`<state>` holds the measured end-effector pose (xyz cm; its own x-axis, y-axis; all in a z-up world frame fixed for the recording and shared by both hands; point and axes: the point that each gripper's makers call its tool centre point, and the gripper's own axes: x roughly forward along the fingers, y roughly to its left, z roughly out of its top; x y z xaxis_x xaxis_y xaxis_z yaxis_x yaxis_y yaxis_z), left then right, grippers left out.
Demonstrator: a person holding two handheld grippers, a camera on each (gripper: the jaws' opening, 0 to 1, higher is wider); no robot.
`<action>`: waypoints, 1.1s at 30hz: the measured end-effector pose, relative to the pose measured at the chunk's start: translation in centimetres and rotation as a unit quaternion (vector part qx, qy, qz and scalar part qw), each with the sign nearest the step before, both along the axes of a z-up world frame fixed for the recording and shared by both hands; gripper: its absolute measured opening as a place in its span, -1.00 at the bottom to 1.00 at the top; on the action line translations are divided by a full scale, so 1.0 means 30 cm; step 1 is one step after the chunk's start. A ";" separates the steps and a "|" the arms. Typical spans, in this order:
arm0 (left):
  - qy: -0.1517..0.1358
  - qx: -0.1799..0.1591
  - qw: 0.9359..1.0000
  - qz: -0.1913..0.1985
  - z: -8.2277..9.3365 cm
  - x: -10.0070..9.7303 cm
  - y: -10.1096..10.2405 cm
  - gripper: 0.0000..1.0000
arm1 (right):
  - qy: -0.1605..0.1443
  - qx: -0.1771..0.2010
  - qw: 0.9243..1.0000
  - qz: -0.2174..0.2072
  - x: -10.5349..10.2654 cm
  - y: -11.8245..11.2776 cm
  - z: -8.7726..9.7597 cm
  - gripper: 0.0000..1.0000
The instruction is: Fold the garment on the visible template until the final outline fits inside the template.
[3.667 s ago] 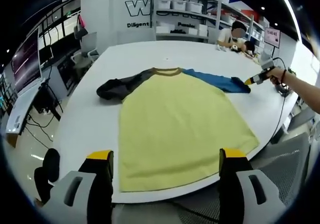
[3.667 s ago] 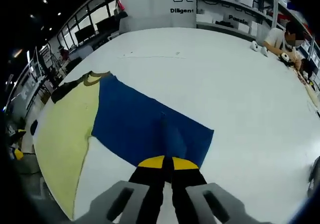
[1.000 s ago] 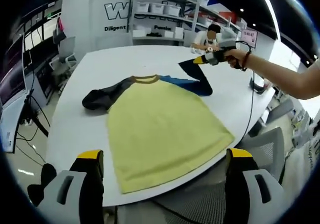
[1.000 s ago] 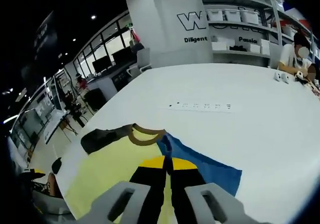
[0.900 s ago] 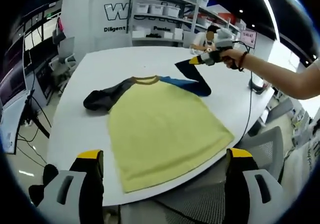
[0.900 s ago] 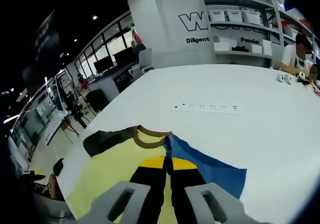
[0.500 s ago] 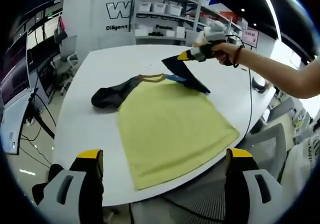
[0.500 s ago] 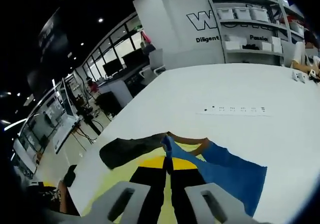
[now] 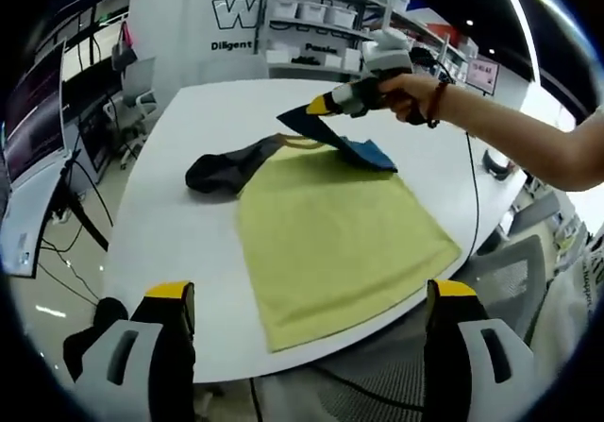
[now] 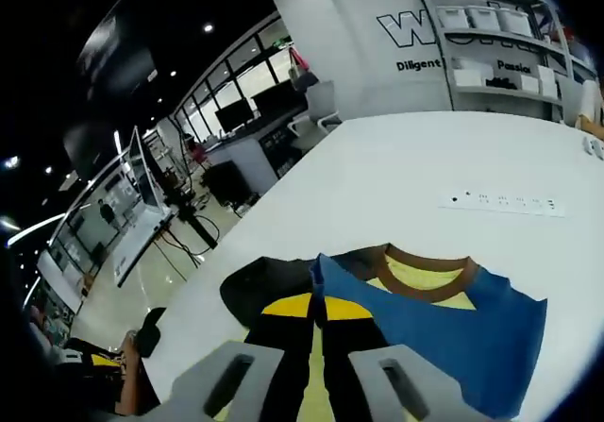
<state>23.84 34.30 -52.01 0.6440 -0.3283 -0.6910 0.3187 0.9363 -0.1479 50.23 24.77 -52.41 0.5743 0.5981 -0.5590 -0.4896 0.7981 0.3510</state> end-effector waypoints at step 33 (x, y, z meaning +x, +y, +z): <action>0.005 0.002 0.998 0.062 -0.017 -0.051 0.070 0.97 | 0.058 -0.061 0.986 0.144 -0.212 0.234 -0.340 -0.90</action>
